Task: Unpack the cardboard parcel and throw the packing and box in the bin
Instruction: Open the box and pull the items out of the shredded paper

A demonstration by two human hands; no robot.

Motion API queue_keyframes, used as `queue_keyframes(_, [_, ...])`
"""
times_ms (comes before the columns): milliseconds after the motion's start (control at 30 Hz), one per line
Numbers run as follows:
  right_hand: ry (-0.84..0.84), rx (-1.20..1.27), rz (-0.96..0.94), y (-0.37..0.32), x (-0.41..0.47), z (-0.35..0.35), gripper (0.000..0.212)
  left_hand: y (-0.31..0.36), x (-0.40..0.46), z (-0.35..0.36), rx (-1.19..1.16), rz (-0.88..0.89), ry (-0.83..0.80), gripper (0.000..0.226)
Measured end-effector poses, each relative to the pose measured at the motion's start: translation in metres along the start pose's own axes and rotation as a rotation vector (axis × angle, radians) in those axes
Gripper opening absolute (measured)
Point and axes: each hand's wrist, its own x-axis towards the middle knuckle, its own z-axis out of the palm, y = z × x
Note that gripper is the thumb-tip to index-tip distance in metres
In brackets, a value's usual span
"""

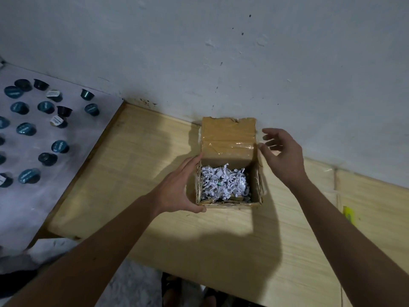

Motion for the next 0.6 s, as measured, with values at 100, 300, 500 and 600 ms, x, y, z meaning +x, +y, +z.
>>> queue_keyframes(100, [-0.086,-0.039,-0.269,-0.009,-0.017,0.0,0.044,-0.001,0.002,-0.001,-0.034,0.007,-0.01,0.149])
queue_keyframes(300, [-0.664,-0.271,-0.278,-0.009,-0.031,0.027,0.07,-0.003,0.003,-0.002,-0.087,0.008,-0.016,0.148])
queue_keyframes(500, [-0.72,-0.67,-0.358,-0.003,-0.042,0.046,0.096,-0.007,0.001,0.0,-0.17,0.02,-0.021,0.151])
queue_keyframes(600, [-0.702,-0.752,-0.401,-0.007,-0.04,0.052,0.095,-0.006,-0.001,0.004,-0.236,0.018,-0.007,0.143])
